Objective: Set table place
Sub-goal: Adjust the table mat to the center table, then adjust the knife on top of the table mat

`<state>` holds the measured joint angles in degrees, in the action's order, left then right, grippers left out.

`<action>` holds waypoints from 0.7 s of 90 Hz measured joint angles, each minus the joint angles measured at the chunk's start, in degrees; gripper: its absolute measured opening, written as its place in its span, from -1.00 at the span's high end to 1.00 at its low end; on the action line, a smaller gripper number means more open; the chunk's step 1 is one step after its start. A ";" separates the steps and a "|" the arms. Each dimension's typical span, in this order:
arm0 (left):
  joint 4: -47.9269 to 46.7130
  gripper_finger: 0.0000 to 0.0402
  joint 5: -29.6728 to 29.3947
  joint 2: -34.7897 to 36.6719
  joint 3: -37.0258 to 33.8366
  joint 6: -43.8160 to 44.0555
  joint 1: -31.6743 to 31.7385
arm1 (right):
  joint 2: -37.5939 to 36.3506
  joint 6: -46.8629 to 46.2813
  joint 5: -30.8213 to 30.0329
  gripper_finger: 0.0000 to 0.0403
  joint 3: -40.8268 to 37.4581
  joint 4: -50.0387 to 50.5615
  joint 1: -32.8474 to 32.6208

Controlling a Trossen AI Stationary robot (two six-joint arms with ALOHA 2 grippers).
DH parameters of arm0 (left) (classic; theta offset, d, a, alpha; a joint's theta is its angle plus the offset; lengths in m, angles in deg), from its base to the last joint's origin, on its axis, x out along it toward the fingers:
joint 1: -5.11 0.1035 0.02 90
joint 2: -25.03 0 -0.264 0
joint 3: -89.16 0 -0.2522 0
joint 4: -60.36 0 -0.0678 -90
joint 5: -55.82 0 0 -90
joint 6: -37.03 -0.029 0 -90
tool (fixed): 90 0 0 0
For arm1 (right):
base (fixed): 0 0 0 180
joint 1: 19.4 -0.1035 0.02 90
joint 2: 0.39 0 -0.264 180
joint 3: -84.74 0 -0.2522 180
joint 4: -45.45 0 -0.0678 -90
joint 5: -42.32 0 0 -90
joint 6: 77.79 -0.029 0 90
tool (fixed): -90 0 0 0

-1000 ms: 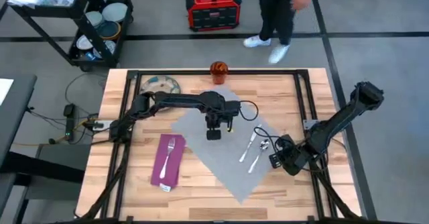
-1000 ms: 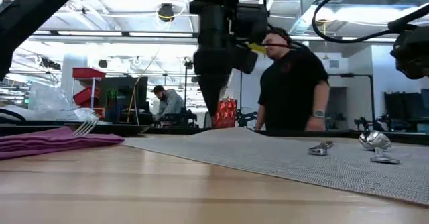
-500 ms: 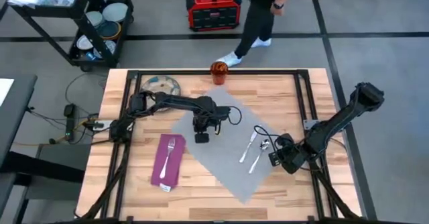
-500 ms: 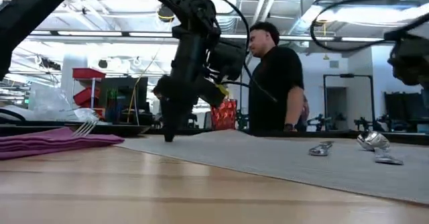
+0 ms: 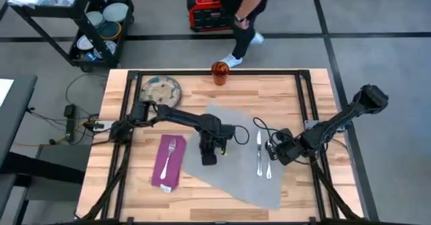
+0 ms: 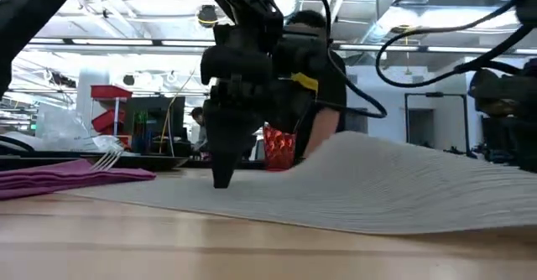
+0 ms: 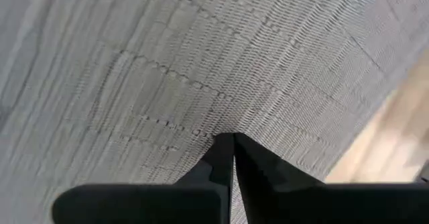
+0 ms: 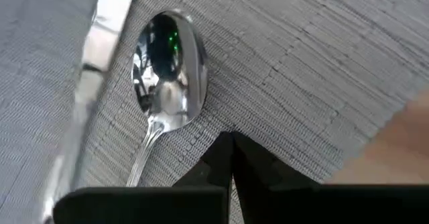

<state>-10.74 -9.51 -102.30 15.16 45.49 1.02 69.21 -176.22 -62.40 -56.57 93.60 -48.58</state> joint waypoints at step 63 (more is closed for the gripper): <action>4.94 1.00 10.42 3.60 -0.33 6.41 -0.71 | -8.26 8.25 -3.48 1.00 4.35 6.38 2.67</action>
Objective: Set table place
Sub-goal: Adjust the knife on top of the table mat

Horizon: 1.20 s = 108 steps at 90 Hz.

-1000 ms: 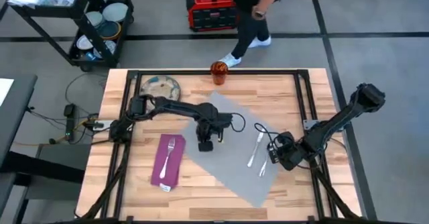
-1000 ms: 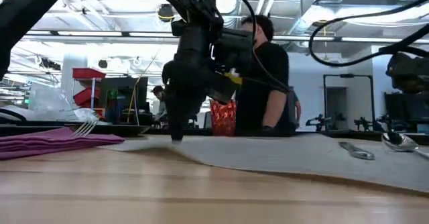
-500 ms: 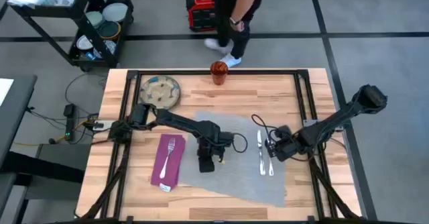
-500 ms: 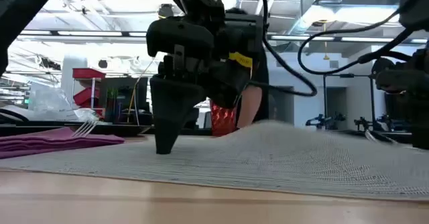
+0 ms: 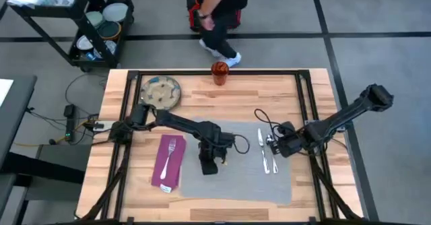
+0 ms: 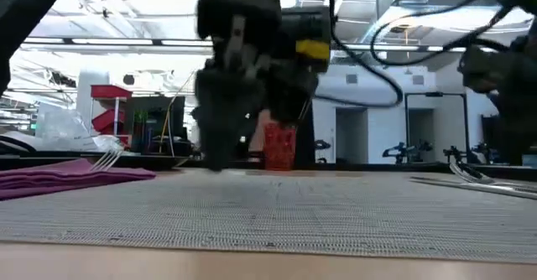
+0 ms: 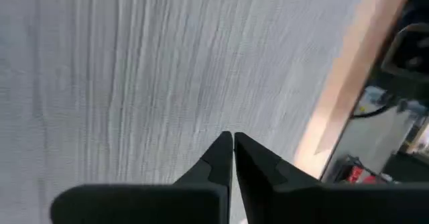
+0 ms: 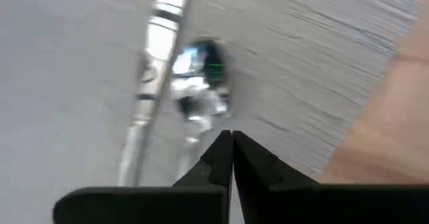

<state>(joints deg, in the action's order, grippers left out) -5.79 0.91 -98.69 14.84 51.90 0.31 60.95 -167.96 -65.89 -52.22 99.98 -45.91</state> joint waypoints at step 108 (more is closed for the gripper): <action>13.35 1.00 -33.62 2.60 -0.33 -1.70 9.32 | 15.00 21.19 14.17 1.00 0.30 -22.47 13.40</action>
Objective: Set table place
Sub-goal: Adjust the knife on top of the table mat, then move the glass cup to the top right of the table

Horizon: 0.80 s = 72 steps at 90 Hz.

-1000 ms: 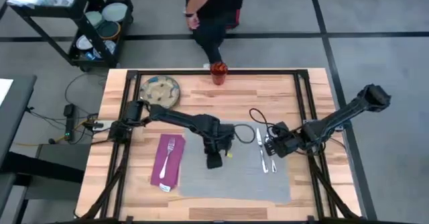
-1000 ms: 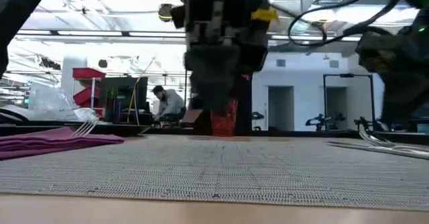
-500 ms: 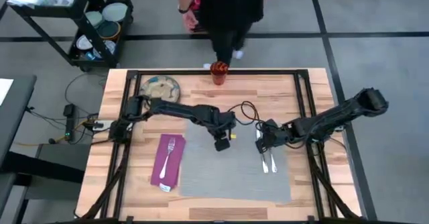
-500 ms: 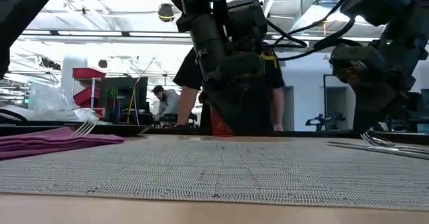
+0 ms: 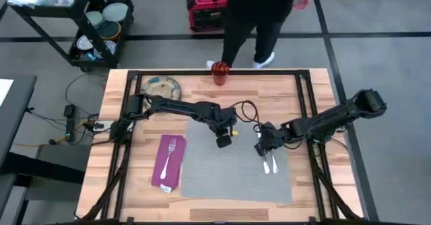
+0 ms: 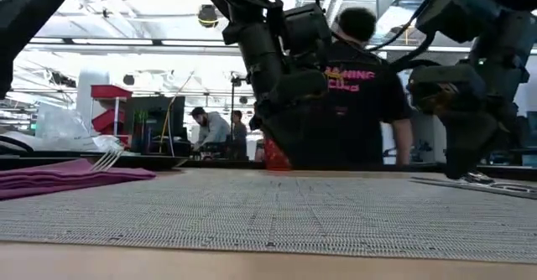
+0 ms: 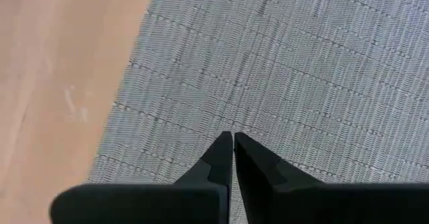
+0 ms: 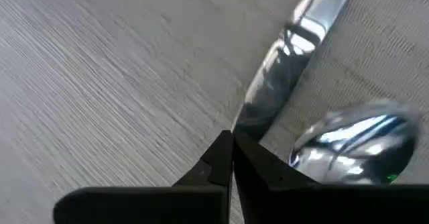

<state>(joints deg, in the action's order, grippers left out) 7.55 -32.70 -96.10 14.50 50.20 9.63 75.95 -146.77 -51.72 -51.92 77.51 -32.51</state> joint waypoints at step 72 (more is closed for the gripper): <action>0.79 1.00 0.01 0.11 -0.02 1.09 0.97 | -7.39 -8.64 -8.76 1.00 0.02 10.79 -3.19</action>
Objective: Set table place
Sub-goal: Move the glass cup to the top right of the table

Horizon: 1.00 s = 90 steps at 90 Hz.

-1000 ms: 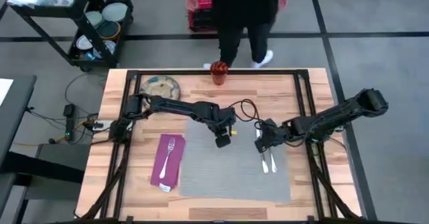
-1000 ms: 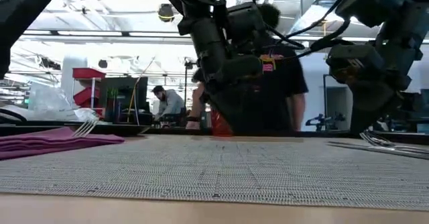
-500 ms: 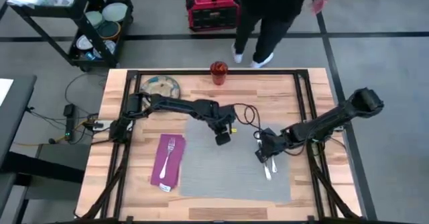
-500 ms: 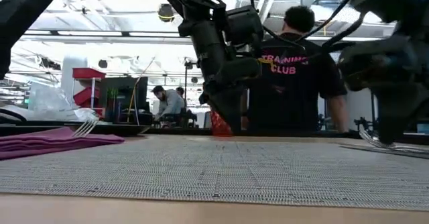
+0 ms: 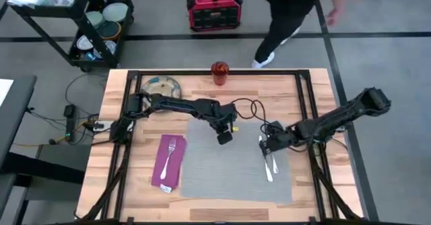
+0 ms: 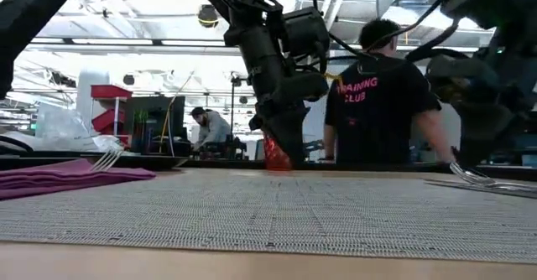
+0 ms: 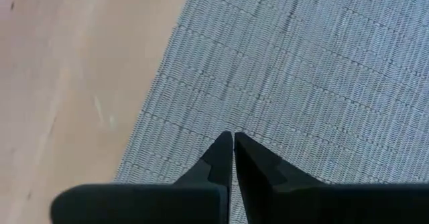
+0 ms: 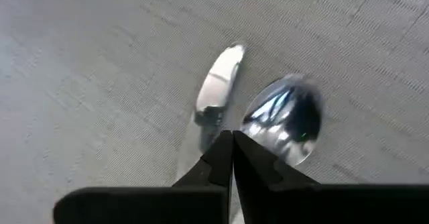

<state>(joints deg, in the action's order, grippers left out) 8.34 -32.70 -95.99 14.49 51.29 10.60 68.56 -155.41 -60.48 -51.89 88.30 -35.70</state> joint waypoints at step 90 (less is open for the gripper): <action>-19.49 1.00 2.41 0.03 8.76 -1.96 0.69 | -12.80 -1.79 -1.84 1.00 -0.02 3.10 -1.80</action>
<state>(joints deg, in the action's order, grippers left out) -11.15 -30.29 -95.95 23.24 49.33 11.29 55.76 -157.20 -62.33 -51.92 91.40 -37.50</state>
